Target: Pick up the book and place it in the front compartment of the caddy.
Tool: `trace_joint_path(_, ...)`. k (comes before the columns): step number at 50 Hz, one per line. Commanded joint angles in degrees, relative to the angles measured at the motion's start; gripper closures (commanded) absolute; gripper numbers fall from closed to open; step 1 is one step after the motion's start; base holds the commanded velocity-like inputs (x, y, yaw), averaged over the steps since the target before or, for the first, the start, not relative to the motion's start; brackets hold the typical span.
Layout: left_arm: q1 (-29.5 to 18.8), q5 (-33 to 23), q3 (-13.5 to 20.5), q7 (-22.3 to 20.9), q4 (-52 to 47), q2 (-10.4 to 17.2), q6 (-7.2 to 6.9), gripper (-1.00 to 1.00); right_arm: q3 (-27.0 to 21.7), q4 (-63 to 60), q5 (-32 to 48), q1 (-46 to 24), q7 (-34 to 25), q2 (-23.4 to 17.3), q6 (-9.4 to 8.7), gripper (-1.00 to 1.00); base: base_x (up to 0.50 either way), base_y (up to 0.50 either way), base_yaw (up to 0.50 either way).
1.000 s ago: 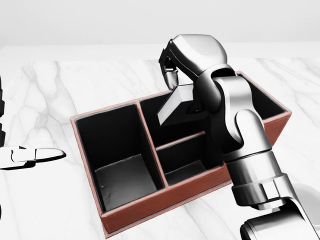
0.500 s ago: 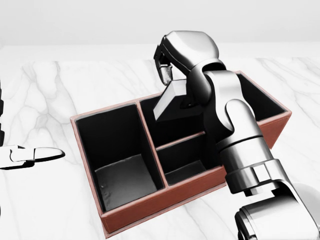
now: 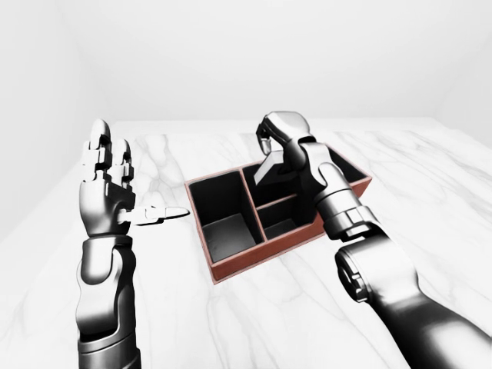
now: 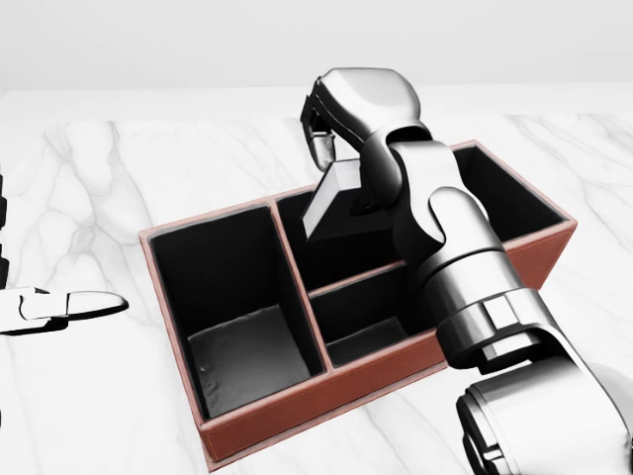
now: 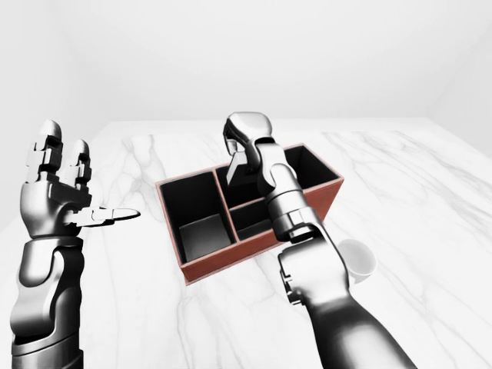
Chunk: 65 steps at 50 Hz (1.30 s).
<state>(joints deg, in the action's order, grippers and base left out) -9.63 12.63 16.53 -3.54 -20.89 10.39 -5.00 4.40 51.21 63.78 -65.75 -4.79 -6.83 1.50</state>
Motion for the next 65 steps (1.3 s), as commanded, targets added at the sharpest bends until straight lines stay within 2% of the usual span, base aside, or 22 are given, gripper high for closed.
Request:
trace_joint_path(1,-0.06,-0.03,-0.01,0.06,0.09,0.02,0.0,-1.0,-0.02,3.05,1.76,-1.77,3.64,0.41,0.87,1.0,0.0,0.0,0.0)
trace_joint_path(15,-0.01,0.29,0.21,0.18,-0.85,0.04,0.0,-1.0,0.24,8.38,1.6,-3.73,6.52,1.3,1.9,1.0,0.0,0.0,0.0)
trace_joint_path(34,-0.07,0.2,0.06,0.16,-0.64,0.0,0.0,-1.0,0.47,17.2,1.35,-6.76,10.95,0.57,2.61,1.0,0.0,0.0,0.0)
trace_joint_path(65,0.1,0.12,-0.12,0.13,-0.8,-0.17,0.0,-1.0,0.95,20.05,2.26,-7.5,13.27,1.87,2.62,1.0,0.0,0.0,0.0)
